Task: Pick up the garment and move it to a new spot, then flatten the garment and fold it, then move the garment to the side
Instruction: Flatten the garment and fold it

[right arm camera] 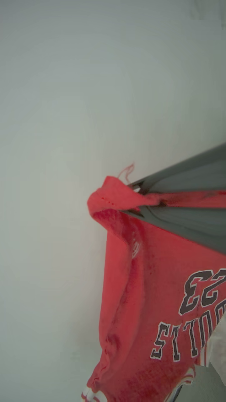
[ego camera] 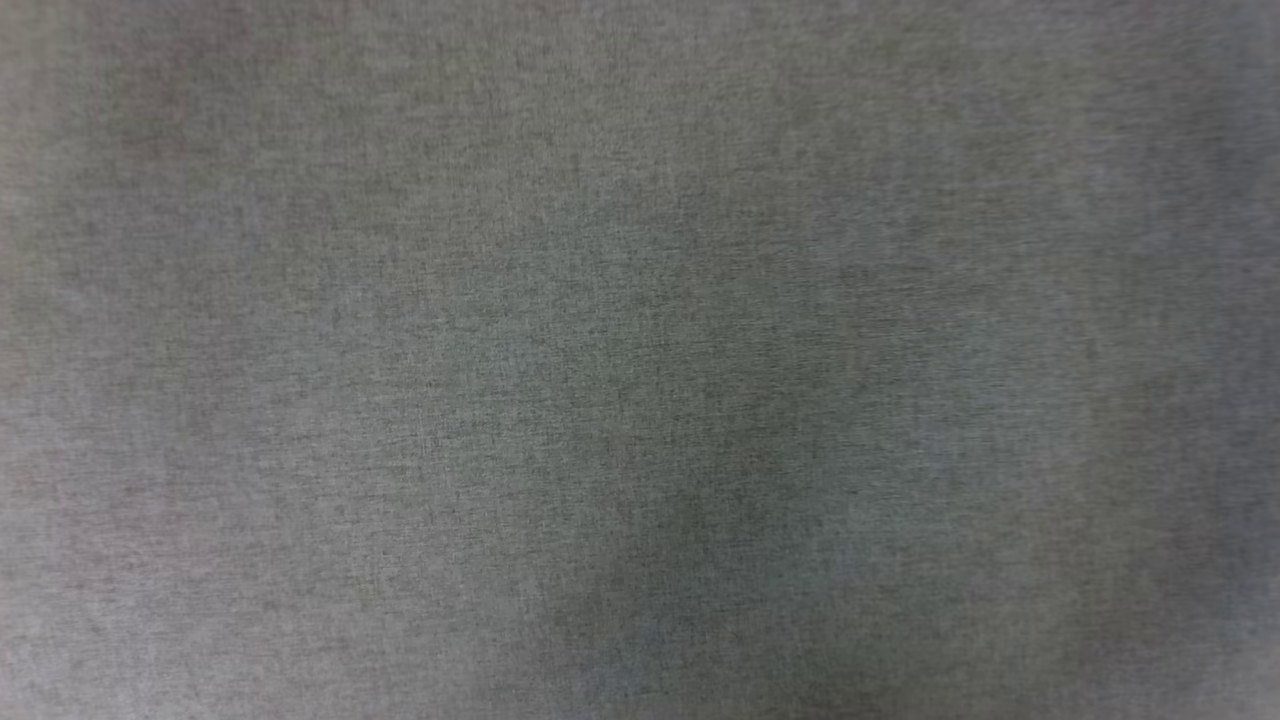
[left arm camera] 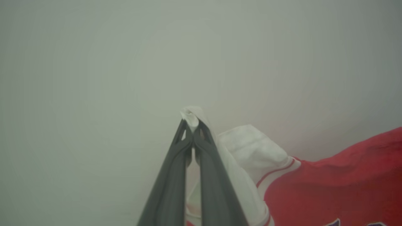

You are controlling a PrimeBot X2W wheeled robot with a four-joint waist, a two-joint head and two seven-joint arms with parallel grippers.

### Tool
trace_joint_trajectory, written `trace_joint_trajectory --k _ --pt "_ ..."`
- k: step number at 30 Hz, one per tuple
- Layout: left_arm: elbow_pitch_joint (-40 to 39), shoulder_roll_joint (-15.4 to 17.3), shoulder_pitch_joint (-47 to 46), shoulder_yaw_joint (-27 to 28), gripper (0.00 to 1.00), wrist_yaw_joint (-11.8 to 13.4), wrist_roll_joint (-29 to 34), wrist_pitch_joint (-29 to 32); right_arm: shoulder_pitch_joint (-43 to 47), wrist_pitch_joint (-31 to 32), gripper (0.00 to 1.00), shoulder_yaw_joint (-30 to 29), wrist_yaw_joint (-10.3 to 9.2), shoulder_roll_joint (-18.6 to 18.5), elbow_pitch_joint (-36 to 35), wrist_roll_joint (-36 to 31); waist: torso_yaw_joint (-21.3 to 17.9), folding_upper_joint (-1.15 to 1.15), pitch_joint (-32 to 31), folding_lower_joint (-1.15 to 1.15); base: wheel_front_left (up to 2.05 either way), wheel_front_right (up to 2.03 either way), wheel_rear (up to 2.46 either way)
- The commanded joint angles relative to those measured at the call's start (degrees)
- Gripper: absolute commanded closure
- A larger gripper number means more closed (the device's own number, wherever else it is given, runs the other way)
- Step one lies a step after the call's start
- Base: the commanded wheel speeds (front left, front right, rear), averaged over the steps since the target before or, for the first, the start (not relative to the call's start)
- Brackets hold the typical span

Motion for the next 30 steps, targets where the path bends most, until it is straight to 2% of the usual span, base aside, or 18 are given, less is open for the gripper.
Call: trace_joint_trajectory --k 1,7,12,19,22,25,30 --pt "0.7 -0.3 0.9 -0.1 1.0 -0.4 -0.1 -0.5 -0.5 -0.6 1.0 0.5 -0.03 0.3 1.0 0.4 0.4 0.0 1.0 -0.01 0.0 0.0 0.0" --pt "5.8 -2.8 5.1 0.4 1.0 -2.0 -2.9 -3.0 1.8 -3.8 1.0 4.6 -0.04 0.7 7.2 3.4 1.6 0.0 0.4 -0.01 0.0 0.0 0.0" --pt "9.2 -4.3 13.1 1.2 1.0 -3.4 -5.3 -4.6 8.2 -7.0 1.0 9.0 -0.03 0.7 9.8 6.2 2.7 0.0 -4.1 -0.01 0.0 0.0 0.0" --pt "7.9 -5.2 32.4 3.1 1.0 -4.1 -7.9 -5.3 26.1 -10.8 1.0 15.8 -0.04 -0.5 8.5 11.2 3.1 0.0 -15.0 -0.01 0.0 0.0 0.0" --pt "3.5 -4.9 43.5 5.7 1.0 -3.1 -9.3 -5.3 34.7 -12.1 1.0 17.4 -0.04 -0.9 6.8 13.5 2.7 0.0 -19.7 -0.01 0.0 0.0 0.0" --pt "-3.0 -5.0 54.2 7.5 1.0 -0.9 -10.0 -5.4 41.7 -12.6 1.0 17.8 -0.04 -2.0 4.9 15.3 2.6 0.0 -23.0 -0.01 0.0 0.0 0.0" --pt "-14.4 -3.4 72.0 9.5 1.0 3.5 -11.3 -4.6 52.0 -11.6 1.0 17.6 -0.03 -3.2 0.9 16.3 1.9 0.0 -27.1 -0.01 0.0 0.0 0.0"
